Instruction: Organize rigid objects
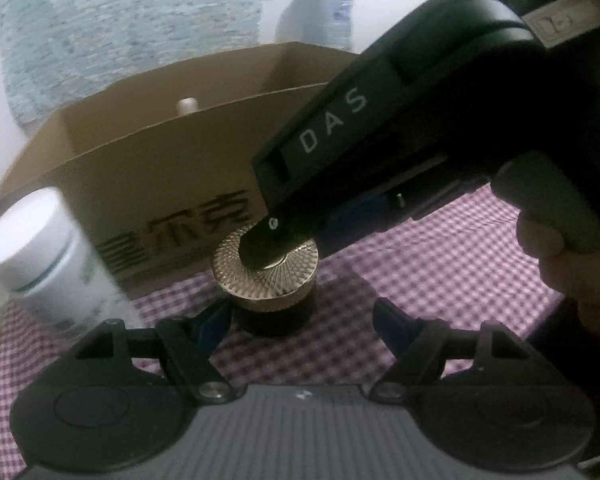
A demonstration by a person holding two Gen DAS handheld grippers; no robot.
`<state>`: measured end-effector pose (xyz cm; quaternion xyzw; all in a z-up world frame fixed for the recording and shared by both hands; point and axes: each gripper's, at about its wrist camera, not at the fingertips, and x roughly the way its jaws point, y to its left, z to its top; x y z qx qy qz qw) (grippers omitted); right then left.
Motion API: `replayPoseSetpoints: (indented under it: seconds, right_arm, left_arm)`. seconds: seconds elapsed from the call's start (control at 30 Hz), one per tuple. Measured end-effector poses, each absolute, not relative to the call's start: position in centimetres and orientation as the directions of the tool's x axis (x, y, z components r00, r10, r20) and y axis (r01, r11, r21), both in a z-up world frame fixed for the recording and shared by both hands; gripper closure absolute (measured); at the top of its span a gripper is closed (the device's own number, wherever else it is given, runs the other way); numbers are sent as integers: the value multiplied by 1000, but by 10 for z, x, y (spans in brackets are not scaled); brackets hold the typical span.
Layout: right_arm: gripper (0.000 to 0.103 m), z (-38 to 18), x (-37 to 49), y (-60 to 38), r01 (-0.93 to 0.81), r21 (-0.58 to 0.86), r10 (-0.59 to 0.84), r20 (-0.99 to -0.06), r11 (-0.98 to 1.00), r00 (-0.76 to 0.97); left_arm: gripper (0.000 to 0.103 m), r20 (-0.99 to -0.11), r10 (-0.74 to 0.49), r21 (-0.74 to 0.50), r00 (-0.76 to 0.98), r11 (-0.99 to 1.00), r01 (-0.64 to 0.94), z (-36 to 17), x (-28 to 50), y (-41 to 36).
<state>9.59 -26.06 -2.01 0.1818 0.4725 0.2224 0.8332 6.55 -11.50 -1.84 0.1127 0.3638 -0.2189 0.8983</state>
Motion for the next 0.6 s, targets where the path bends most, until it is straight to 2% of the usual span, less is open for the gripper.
replayPoseSetpoints:
  seconds: [0.2, 0.37, 0.5, 0.6]
  right_arm:
    - [59, -21, 78, -293, -122, 552, 531, -684, 825, 500]
    - [24, -30, 70, -323, 4, 572, 475, -684, 820, 554]
    - [19, -46, 69, -338, 79, 613, 482, -688, 786, 542]
    - [6, -49, 63, -347, 78, 650, 506, -655, 756, 561]
  left_arm:
    - [24, -701, -346, 21, 624, 864, 503, -25, 62, -121]
    - [13, -733, -314, 21, 603, 876, 483, -36, 65, -109]
    - [3, -730, -301, 19, 614, 889, 457, -43, 63, -101]
    - [0, -730, -294, 17, 617, 894, 447, -45, 64, -97]
